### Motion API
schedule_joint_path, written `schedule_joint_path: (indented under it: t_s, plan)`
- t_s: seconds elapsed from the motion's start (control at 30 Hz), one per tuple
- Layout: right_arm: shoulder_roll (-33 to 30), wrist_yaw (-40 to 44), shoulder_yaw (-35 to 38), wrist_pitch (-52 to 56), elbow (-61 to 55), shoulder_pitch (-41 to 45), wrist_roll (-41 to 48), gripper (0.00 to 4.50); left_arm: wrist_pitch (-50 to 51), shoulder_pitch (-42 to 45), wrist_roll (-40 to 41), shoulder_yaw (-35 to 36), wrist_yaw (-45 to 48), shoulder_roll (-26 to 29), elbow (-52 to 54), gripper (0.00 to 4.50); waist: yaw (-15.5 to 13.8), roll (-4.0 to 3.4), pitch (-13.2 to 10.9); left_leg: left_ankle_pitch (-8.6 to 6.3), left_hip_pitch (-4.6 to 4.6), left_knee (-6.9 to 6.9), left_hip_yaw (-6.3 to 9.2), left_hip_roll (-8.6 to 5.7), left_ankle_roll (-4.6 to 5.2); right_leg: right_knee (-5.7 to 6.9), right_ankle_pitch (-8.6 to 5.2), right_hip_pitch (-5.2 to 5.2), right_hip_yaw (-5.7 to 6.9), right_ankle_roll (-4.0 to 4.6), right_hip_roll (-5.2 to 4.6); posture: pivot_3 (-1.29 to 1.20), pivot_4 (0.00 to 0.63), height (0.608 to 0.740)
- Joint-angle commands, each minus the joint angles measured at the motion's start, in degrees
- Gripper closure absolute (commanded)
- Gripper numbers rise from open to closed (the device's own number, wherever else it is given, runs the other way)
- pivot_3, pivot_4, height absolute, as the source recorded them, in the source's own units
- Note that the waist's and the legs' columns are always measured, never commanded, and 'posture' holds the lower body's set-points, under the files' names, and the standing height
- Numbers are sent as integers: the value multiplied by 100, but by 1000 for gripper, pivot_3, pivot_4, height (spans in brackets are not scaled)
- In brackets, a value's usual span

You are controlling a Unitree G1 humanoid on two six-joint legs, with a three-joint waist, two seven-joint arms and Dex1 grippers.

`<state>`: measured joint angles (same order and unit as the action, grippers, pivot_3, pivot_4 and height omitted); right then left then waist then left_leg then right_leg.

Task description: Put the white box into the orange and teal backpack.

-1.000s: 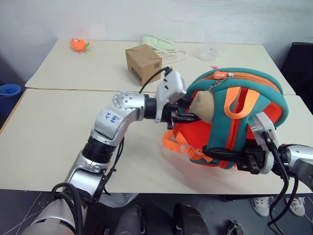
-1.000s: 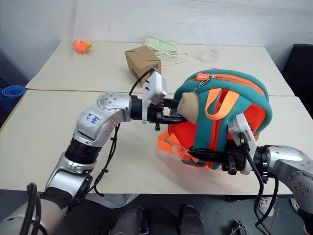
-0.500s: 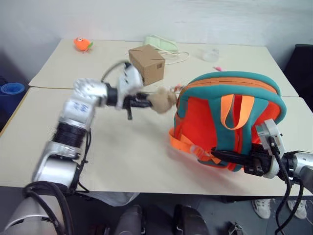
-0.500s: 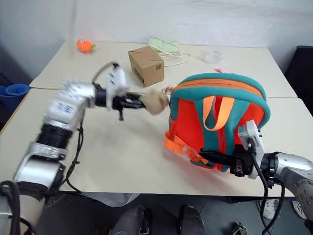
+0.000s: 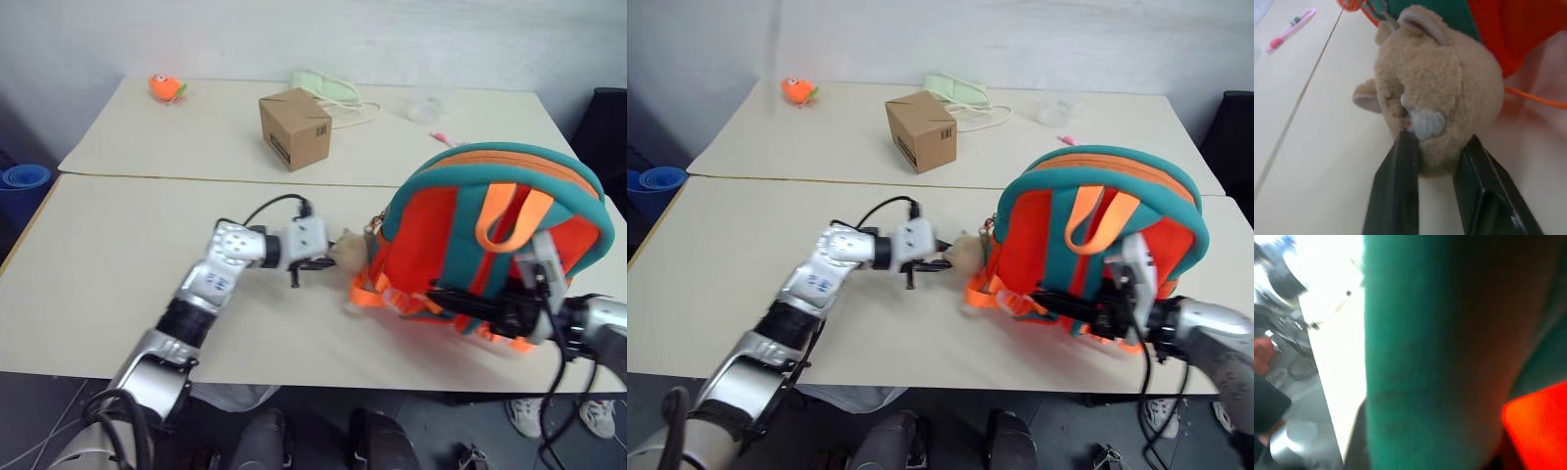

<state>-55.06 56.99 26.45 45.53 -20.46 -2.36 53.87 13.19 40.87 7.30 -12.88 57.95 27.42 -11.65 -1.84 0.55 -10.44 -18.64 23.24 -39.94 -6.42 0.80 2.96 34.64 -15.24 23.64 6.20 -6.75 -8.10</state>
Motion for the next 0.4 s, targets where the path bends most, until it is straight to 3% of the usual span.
schedule_joint_path:
  t_s: [0.03, 0.13, 0.23, 0.27, 0.4]
  plan:
    - [-546, 997, 1503, 114, 473, -632, -38, 2096, 1131, -6, 1077, 969, 656, 716, 617, 2085, 34, -3, -1, 1, -2, 0, 1, 1, -2, -1, -1, -4, 5, 1, 7, 0, 150, 740]
    - [-944, 1966, 2761, 95, 1115, -1490, -432, 1070, 1838, -12, 1712, 1602, 1131, 1467, 602, 1120, 40, -5, -1, 1, -11, 3, 4, 0, -2, -7, -1, -16, 8, 1, 34, 0, 150, 740]
    - [-1208, 2297, 3495, -52, 1874, -1760, -811, 22, 2334, 99, 2182, 2089, 1362, 1959, 567, 201, 48, -4, -1, -6, -16, -1, 0, -2, 8, -17, 0, -23, 1, -2, 35, 0, 150, 740]
    - [-1259, 2349, 3614, -73, 2053, -1754, -875, 0, 2410, 125, 2277, 2178, 1374, 2046, 578, 26, 50, -4, -1, -9, -17, -1, 0, -2, 9, -20, 1, -24, -1, -4, 34, 0, 150, 740]
    - [-877, 1775, 3508, -244, 2452, -1281, -977, 0, 2578, -9, 2603, 2400, 928, 1818, 1176, 26, 46, -4, -1, -16, -20, 0, 5, -1, -3, -30, 1, -23, -7, -4, 29, 0, 150, 740]
